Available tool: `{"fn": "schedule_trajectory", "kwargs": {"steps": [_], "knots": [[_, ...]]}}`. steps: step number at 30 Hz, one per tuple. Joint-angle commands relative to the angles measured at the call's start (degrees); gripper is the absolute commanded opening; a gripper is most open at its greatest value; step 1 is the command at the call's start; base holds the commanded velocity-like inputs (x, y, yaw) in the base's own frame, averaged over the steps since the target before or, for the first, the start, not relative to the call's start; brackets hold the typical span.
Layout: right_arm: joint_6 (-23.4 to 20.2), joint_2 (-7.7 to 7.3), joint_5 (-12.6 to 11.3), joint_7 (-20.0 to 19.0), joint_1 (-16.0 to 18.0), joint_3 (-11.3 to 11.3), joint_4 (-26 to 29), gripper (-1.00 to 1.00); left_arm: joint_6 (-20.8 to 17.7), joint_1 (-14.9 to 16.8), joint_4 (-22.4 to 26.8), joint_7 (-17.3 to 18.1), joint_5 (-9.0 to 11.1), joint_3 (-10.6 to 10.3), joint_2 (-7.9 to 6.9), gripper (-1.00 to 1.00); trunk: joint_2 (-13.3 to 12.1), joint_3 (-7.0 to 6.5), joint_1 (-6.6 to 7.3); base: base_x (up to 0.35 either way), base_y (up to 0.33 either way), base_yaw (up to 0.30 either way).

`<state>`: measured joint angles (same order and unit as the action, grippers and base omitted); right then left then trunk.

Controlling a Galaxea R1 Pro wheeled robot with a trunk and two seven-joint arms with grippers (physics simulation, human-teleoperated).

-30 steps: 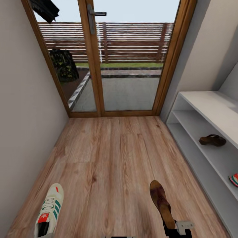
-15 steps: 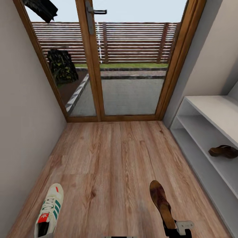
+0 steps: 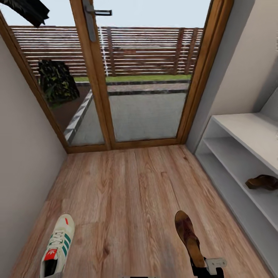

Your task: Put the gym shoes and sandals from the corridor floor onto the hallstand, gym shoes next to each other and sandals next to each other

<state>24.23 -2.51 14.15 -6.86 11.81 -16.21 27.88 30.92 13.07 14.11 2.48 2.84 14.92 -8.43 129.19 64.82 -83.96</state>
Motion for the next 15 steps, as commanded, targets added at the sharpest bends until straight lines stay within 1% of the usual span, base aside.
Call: {"fn": "schedule_trajectory", "kwargs": {"steps": [1, 7, 11, 15], "knots": [[0.2, 0.05, 0.3, -0.5, 0.1, -0.5, 0.0, -1.0, 0.1, 0.0, -0.1, 0.2, 0.3, 0.1, 0.0, -1.0, 0.0, 0.01, -0.02, 0.312, 0.154, -0.239], [0.2, 0.05, 0.3, -0.5, 0.1, -0.5, 0.0, -1.0, 0.1, 0.0, -0.1, 0.2, 0.3, 0.0, 0.0, -1.0, 0.0, -0.19, -0.02, 0.312, 0.154, -0.24], [0.2, 0.05, 0.3, -0.5, 0.1, -0.5, 0.0, -1.0, 0.1, 0.0, -0.1, 0.2, 0.2, 0.0, 0.0, -1.0, 0.0, -0.33, -0.02, 0.279, 0.205, -0.24], [0.2, 0.05, 0.3, -0.5, 0.1, -0.5, 0.0, -1.0, 0.1, 0.0, -0.1, 0.2, 0.2, 0.0, 0.0, -1.0, 0.0, -0.46, -0.02, 0.282, 0.152, -0.24]]}}
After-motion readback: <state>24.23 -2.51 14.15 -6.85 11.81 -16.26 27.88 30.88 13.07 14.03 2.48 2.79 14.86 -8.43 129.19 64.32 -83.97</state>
